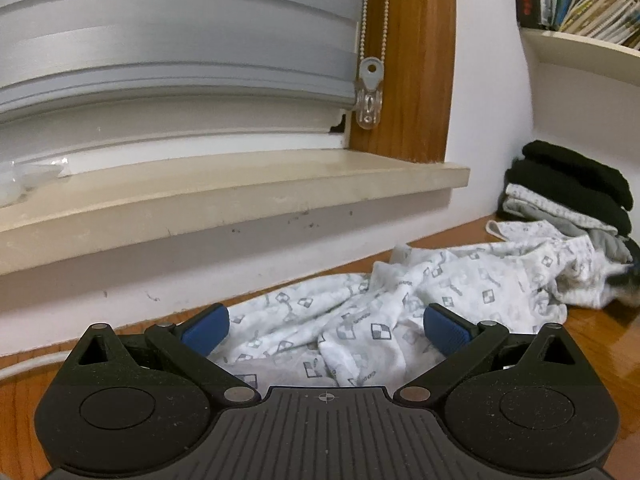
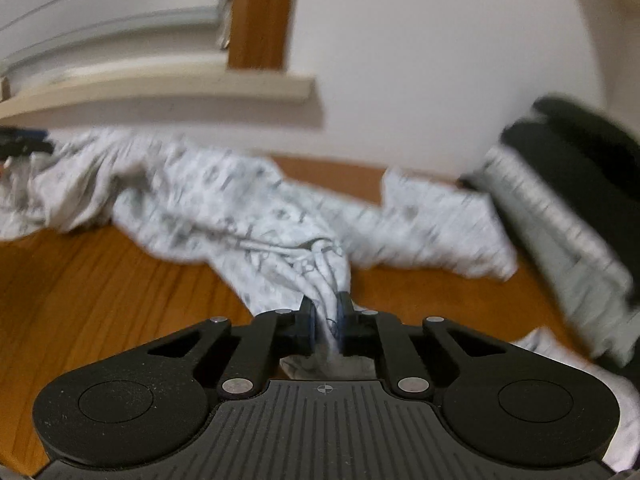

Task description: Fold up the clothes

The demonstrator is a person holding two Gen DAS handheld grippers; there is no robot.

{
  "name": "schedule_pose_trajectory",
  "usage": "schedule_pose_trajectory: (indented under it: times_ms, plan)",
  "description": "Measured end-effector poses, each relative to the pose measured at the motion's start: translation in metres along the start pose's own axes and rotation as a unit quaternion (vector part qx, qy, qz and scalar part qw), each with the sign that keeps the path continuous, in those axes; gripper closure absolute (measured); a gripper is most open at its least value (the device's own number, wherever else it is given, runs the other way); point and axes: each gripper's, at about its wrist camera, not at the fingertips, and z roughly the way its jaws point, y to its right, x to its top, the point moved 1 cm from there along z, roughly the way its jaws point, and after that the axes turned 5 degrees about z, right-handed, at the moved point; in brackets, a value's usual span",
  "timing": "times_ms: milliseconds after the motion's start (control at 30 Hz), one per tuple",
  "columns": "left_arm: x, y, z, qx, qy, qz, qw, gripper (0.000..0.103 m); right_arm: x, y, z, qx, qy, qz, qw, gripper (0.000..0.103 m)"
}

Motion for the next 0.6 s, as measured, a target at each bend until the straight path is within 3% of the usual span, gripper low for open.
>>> schedule_pose_trajectory:
  times_ms: [267, 433, 600]
  plan:
    - [0.004, -0.007, -0.006, -0.009, 0.004, -0.016, 0.9998, 0.000, 0.085, 0.015, 0.006, -0.054, 0.090, -0.021, 0.994, 0.092]
    - [0.006, -0.015, -0.008, -0.022, 0.003, -0.046, 0.9987, 0.000, 0.137, -0.003, 0.013, -0.079, 0.186, -0.057, 0.978, 0.092]
    - [0.008, -0.022, -0.010, -0.030, 0.002, -0.069, 0.9971, 0.000, 0.171, -0.032, 0.032, -0.063, 0.265, -0.098, 0.957, 0.088]
